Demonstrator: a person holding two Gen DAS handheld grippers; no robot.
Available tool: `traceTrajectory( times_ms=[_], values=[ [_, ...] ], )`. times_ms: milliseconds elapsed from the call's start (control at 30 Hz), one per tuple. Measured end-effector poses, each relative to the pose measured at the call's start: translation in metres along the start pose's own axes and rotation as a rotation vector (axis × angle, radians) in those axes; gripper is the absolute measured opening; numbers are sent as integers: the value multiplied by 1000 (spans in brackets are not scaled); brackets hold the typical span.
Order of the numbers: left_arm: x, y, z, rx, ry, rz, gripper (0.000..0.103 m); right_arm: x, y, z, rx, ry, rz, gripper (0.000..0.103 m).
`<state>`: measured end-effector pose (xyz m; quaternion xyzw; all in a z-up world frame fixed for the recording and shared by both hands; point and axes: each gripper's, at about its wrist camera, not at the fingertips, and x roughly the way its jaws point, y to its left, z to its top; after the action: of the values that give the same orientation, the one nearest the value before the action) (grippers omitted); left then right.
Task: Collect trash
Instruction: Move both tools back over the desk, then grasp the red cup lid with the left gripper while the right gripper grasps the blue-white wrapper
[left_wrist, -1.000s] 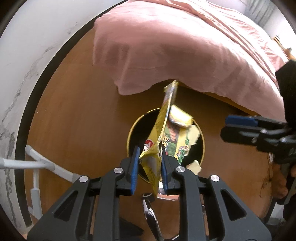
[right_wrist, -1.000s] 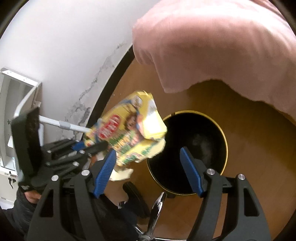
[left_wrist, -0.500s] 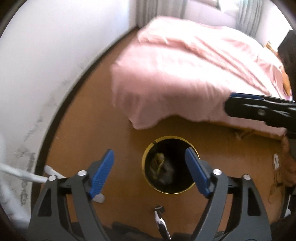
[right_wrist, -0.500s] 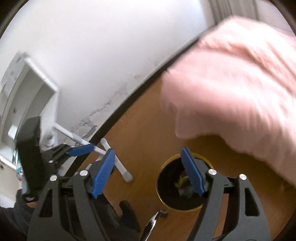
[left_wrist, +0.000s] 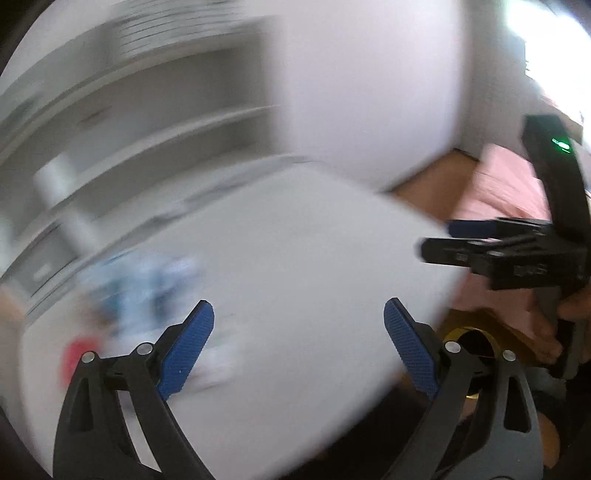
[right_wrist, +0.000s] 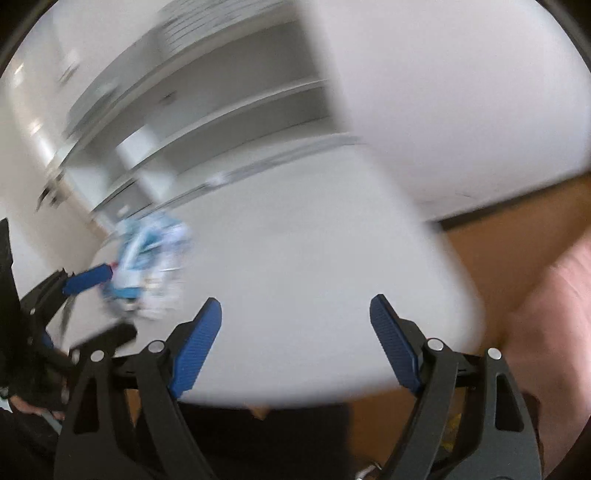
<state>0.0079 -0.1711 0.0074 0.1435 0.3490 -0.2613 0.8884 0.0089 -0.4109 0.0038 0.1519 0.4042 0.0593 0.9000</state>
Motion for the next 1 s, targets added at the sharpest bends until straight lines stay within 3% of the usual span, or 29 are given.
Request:
traceTrajectory(
  times_ms=[167,333,467,633,700,1000],
  values=[
    [-20,127,-38,-219,39,198,91,68,108,31,-138,95,138,80],
    [-24,201,-73,-359,77,243,90,120,184,47,-201,185,201,73],
    [-27,227,-97,-404,108,228,91,152,214,52,-201,246,199,67],
    [-12,246,-108,-411,131,175,90,178,227,54,-185,302,149,35],
    [-5,245,-105,-400,137,155,90,174,226,56,-181,292,152,28],
    [36,250,-88,-356,189,122,91,129,220,77,-205,182,153,26]
  ],
)
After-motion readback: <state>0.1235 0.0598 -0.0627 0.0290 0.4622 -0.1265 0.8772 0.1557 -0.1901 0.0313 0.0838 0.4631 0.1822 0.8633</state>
